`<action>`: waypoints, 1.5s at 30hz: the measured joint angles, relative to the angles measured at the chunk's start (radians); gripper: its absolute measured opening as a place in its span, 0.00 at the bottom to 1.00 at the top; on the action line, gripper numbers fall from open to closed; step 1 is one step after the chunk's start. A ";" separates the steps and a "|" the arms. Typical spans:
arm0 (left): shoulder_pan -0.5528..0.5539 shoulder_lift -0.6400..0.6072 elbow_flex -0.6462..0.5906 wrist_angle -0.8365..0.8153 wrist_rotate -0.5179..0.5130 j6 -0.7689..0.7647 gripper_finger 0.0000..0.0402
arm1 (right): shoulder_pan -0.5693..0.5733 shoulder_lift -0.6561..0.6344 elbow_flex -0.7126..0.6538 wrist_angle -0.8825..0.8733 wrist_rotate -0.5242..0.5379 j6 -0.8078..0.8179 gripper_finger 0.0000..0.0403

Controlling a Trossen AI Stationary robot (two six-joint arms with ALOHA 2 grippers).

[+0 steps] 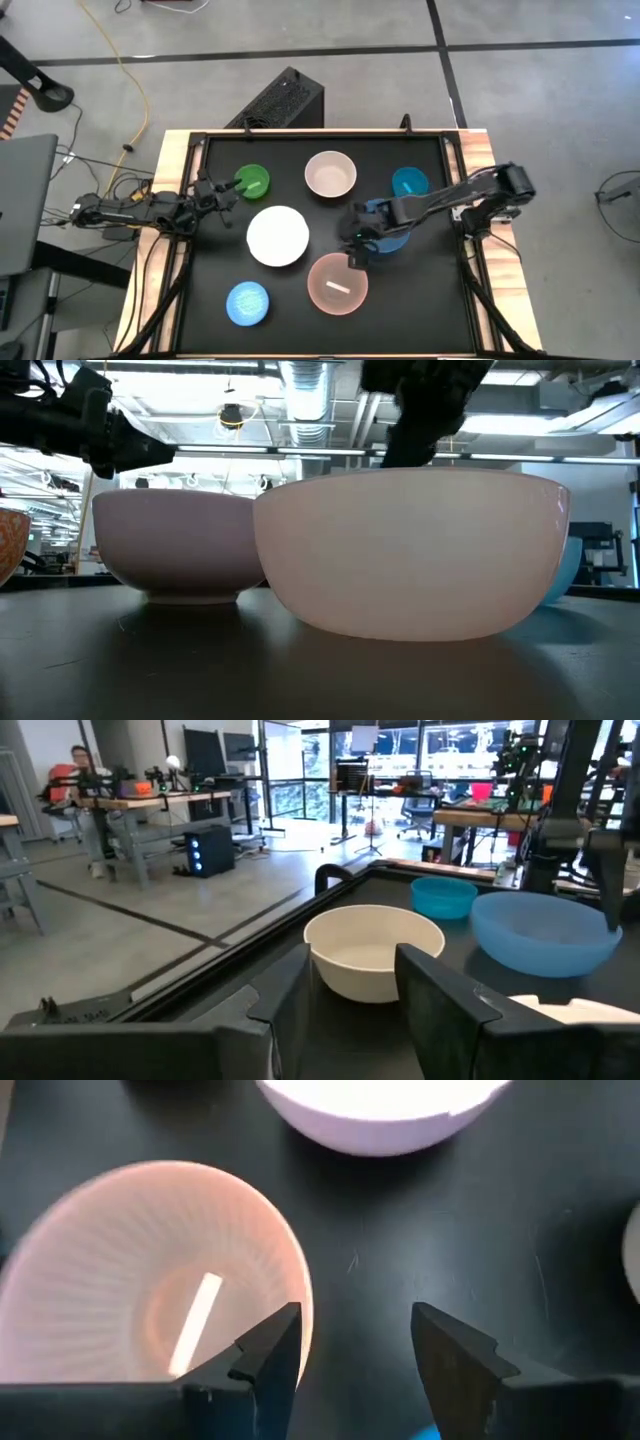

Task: Nest bowls inside each other
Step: Stack the orange bowl on top of the bottom white bowl

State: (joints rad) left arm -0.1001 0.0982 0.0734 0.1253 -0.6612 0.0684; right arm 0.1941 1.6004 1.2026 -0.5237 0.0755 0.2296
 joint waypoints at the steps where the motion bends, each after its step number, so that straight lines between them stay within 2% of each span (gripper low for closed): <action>1: 0.000 0.000 0.000 0.000 0.000 -0.004 0.35 | 0.000 0.022 0.014 0.000 0.000 -0.009 0.52; 8: 0.000 0.000 0.001 -0.009 0.001 -0.051 0.35 | 0.000 0.141 0.057 -0.045 -0.029 -0.020 0.52; 18: 0.000 0.000 0.001 -0.031 0.001 -0.079 0.35 | 0.002 0.156 0.059 0.000 -0.077 0.006 0.50; 26: 0.000 0.000 0.002 -0.040 0.002 -0.080 0.35 | 0.000 0.257 0.059 0.047 -0.092 -0.010 0.45; 30: 0.000 0.001 0.002 -0.049 0.001 -0.081 0.35 | -0.007 0.266 0.064 0.052 -0.096 -0.022 0.37; 36: 0.000 0.000 0.002 -0.052 0.001 -0.084 0.35 | -0.021 0.221 0.074 0.033 -0.111 -0.043 0.06; 41: 0.000 0.000 0.002 -0.052 0.001 -0.086 0.35 | -0.040 0.171 0.142 -0.008 -0.186 -0.060 0.04; 45: 0.000 0.000 0.002 -0.052 0.000 -0.091 0.35 | -0.060 0.156 0.244 0.010 -0.229 -0.148 0.01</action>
State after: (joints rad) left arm -0.1001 0.0982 0.0750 0.0734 -0.6611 -0.0231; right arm 0.1345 1.7565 1.4462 -0.5142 -0.1535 0.0817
